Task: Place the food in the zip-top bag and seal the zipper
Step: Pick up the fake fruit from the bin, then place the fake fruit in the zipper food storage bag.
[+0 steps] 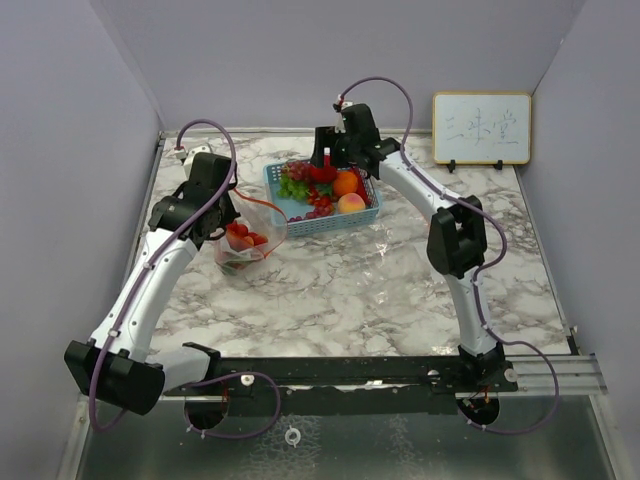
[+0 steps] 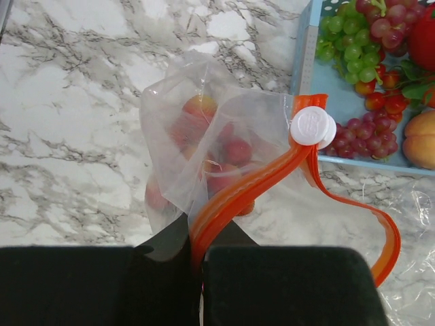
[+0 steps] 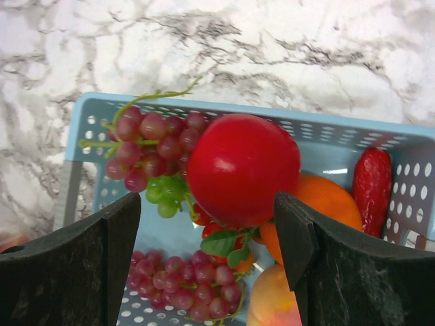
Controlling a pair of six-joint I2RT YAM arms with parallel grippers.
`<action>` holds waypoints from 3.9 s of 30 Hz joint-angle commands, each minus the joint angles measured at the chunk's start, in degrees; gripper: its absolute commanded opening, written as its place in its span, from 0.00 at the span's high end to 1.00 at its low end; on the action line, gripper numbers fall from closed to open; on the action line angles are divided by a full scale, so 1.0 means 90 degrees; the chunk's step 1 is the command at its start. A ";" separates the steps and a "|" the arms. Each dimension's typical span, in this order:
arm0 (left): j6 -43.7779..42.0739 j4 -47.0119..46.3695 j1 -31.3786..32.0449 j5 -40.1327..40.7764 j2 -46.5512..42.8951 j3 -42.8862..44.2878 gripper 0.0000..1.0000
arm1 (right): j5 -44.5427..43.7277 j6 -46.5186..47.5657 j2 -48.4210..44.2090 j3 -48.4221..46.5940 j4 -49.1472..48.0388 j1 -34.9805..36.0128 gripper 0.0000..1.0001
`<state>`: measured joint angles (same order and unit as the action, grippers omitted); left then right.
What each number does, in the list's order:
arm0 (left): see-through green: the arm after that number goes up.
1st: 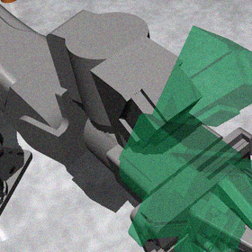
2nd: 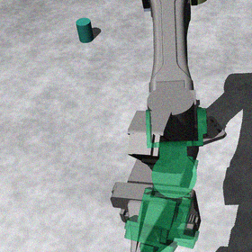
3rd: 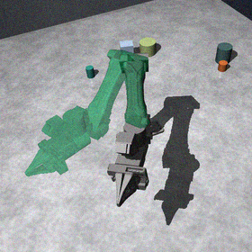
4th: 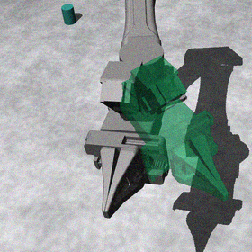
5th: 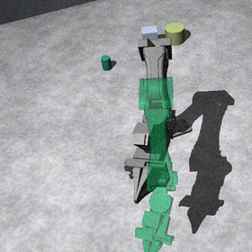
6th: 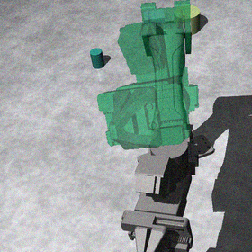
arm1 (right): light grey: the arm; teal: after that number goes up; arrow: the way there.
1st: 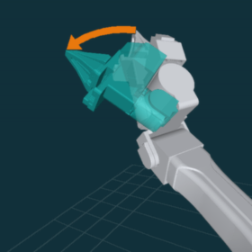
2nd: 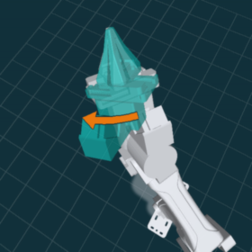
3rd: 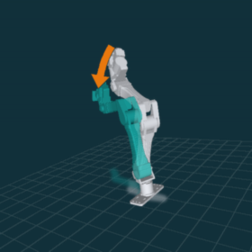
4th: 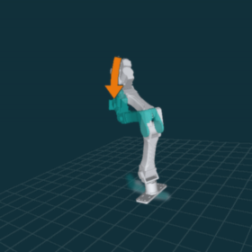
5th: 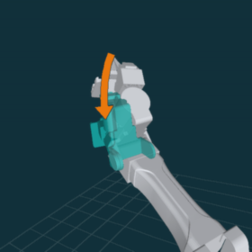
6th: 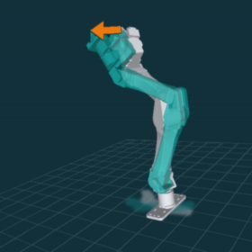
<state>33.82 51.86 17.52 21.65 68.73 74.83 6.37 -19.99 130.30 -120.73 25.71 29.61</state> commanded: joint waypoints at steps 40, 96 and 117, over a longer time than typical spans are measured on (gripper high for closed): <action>-0.0042 -0.0243 -0.0229 0.0350 -0.0482 -0.0639 1.00 | 0.0501 0.1967 0.0929 -0.0220 -0.1976 0.0911 0.26; 0.0314 -0.0500 -0.0304 -0.1066 0.0343 -0.0270 1.00 | 0.5019 -0.2213 -0.3469 0.4167 -0.5740 0.1335 0.98; 0.0315 -0.0532 -0.0335 -0.1309 0.0371 -0.0081 1.00 | 0.3337 -0.1049 -0.2739 0.3747 -0.3855 0.1681 0.38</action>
<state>37.15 48.05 14.94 11.14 72.03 72.42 43.03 -35.40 107.68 -83.44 -15.73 44.40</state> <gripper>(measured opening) 0.009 0.442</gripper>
